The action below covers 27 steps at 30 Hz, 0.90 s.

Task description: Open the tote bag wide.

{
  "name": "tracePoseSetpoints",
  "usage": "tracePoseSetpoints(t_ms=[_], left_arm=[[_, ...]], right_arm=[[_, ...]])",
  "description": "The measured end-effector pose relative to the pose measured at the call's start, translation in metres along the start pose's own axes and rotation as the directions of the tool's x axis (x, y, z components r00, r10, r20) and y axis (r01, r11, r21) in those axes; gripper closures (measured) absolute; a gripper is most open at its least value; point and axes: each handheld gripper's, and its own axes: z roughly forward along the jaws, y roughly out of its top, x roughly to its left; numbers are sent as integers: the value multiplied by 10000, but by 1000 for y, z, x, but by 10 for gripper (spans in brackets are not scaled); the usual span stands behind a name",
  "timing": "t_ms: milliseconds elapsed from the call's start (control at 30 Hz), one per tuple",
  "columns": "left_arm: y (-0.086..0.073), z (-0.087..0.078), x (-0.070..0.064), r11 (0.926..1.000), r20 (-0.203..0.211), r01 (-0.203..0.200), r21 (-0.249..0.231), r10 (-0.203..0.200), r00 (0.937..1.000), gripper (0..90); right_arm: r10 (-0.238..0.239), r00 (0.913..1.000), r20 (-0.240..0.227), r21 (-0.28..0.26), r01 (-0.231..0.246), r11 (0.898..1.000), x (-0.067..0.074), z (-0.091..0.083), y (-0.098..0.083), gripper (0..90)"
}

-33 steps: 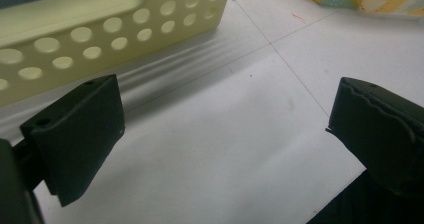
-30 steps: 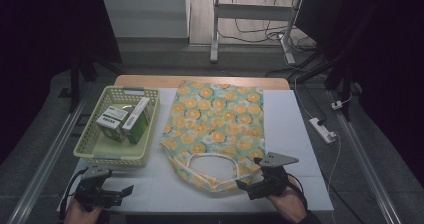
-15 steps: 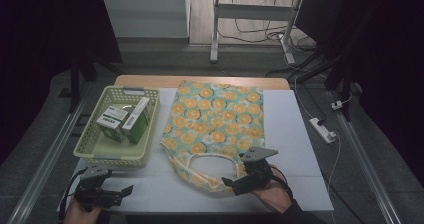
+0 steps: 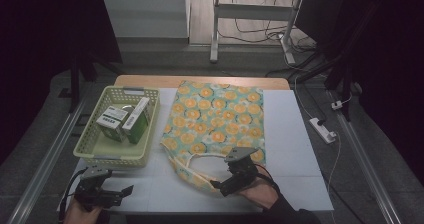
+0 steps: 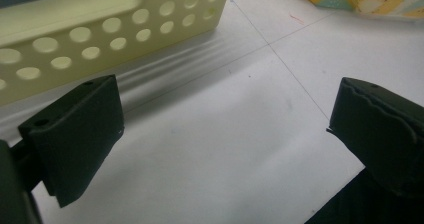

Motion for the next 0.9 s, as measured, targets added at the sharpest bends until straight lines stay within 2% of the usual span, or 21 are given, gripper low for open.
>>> tracePoseSetpoints(t_ms=[300,400,500,533,567,667,800,867,900], left_arm=[[0,0,0,10000,-25,14,27,-14,10000,14],[0,0,0,10000,-26,-21,29,22,10000,14],[0,0,0,10000,-26,-27,22,27,10000,14],[0,0,0,10000,-22,-25,24,25,10000,14],[0,0,0,10000,-25,-31,29,31,10000,14],[0,1,-1,10000,-34,-54,46,54,10000,14],[0,1,-1,10000,-40,-47,54,47,10000,14],[0,1,-1,10000,-45,-45,58,45,10000,14],[0,1,-1,10000,-46,-49,51,50,10000,15]], right_arm=[[-716,9945,-762,356,745,9966,24,26,8,0],[-801,9919,-990,390,843,9957,30,32,9,72],[-974,9881,-1192,339,1021,9942,35,34,10,222],[-974,9881,-1192,339,1021,9942,35,34,10,222],[-1257,9814,-1452,552,1348,9893,38,37,10,341],[-1611,9750,-1533,945,1767,9797,41,42,8,486],[-1827,9732,-1400,1370,2018,9698,38,46,6,746],[-1845,9744,-1281,1321,2011,9706,36,45,6,868],[-1831,9746,-1288,1166,1983,9732,35,42,7,885]])
